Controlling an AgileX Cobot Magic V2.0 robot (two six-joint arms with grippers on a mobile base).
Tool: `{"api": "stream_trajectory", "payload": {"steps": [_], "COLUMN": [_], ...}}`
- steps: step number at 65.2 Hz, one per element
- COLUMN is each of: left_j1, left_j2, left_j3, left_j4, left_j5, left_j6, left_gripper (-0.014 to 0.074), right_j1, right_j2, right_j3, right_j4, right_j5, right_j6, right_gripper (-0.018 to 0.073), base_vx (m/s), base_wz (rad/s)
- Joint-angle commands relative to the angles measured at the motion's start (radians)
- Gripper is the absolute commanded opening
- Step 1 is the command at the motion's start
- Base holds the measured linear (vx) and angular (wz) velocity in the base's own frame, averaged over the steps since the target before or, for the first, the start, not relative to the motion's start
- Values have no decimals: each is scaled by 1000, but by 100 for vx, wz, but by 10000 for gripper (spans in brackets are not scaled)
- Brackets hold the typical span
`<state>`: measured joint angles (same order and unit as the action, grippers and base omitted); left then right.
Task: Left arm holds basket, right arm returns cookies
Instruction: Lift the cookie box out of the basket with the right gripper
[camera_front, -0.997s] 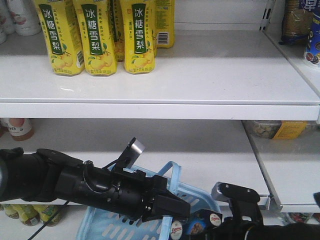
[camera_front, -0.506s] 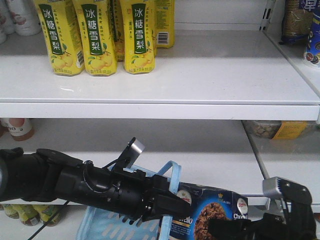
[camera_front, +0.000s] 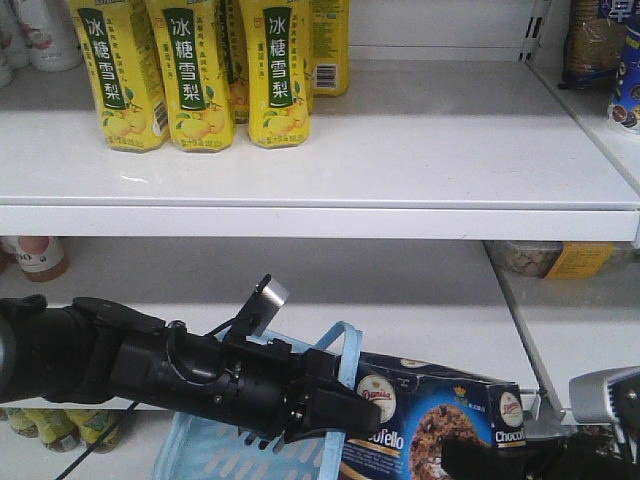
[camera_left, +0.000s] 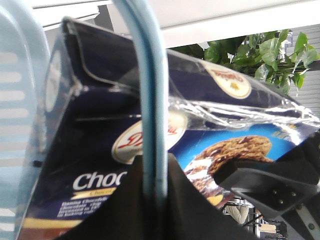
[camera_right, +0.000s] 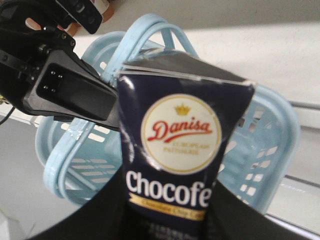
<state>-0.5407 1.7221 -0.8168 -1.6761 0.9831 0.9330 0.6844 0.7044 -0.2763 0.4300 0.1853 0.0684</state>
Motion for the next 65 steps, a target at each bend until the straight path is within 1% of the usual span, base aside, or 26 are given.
{"api": "stream_trajectory", "payload": {"steps": [1, 11, 16, 21, 27, 33, 41, 44, 50, 56, 60, 65], "left_j1": [1, 1, 1, 1, 1, 1, 1, 1, 1, 1, 1, 1], "left_j2": [-50, -50, -50, -50, -50, -50, -50, -50, -50, -50, -50, -50], "left_j3": [-22, -22, -22, -22, -22, -22, -22, -22, -22, -22, -22, -22], "left_j4": [-60, -60, -60, -60, -60, -60, -60, -60, -60, -60, -60, -60], "left_j5": [47, 47, 47, 47, 47, 47, 47, 47, 47, 47, 47, 47], "left_j6": [22, 22, 22, 22, 22, 22, 22, 22, 22, 22, 22, 22], "left_gripper": [-6, -6, -6, -6, -6, -6, -6, -6, -6, -6, -6, -6], "right_j1": [-52, -185, -249, -284, -292, -292, -292, -292, -292, -292, -292, -292], "right_j2": [-23, -55, -78, -105, -143, -177, -215, -222, -222, -208, -183, -124], "right_j3": [-31, -33, -45, -82, -147, -212, -288, -318, -361, -381, -390, -408], "right_j4": [-60, -140, -150, -154, -176, -179, -182, -199, -244, -299, -352, -393], "right_j5": [-84, -79, -57, 3, 81, 113, 116, 109, 62, -35, -106, -142], "right_j6": [-1, -1, -1, -11, -68, -128, -133, -133, -133, -133, -133, -133], "right_gripper": [177, 177, 177, 177, 177, 177, 177, 177, 177, 177, 177, 177], "base_vx": [0, 0, 0, 0, 0, 0, 0, 0, 0, 0, 0, 0], "base_wz": [0, 0, 0, 0, 0, 0, 0, 0, 0, 0, 0, 0]}}
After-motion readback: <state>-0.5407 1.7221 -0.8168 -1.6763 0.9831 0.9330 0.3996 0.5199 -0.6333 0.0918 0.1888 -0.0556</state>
